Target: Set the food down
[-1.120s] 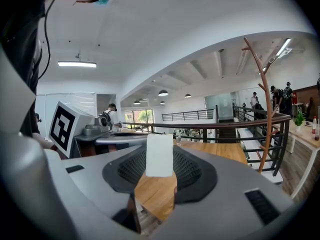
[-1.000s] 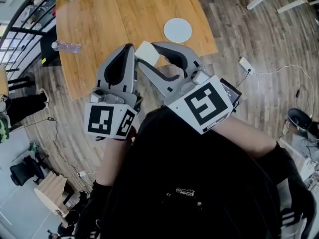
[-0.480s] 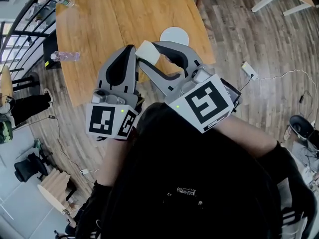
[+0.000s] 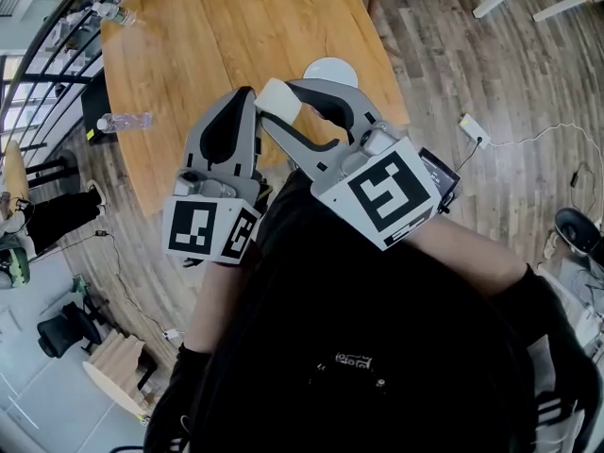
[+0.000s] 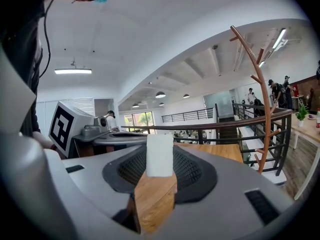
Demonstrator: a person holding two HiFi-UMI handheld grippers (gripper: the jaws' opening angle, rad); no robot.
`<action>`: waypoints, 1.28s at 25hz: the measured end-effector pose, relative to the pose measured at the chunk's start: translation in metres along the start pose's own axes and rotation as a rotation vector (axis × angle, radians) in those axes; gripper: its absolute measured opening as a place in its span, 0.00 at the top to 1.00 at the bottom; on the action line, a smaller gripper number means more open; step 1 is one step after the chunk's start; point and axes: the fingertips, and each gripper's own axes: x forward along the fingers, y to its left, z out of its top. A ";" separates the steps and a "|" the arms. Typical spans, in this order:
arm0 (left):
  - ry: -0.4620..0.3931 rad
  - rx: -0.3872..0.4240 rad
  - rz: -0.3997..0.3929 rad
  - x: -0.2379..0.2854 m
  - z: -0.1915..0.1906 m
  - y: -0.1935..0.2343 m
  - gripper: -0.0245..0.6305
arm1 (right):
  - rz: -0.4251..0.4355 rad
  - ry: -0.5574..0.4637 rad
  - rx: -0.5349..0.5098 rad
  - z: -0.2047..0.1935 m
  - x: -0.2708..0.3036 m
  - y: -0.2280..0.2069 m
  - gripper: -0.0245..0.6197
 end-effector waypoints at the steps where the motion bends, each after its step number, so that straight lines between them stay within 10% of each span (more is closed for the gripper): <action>1: -0.006 0.002 -0.011 0.003 0.002 0.002 0.96 | -0.011 -0.001 -0.003 0.002 0.002 -0.002 0.70; 32: -0.021 -0.033 -0.230 0.042 0.006 0.094 0.96 | -0.232 0.051 -0.003 0.018 0.097 -0.022 0.70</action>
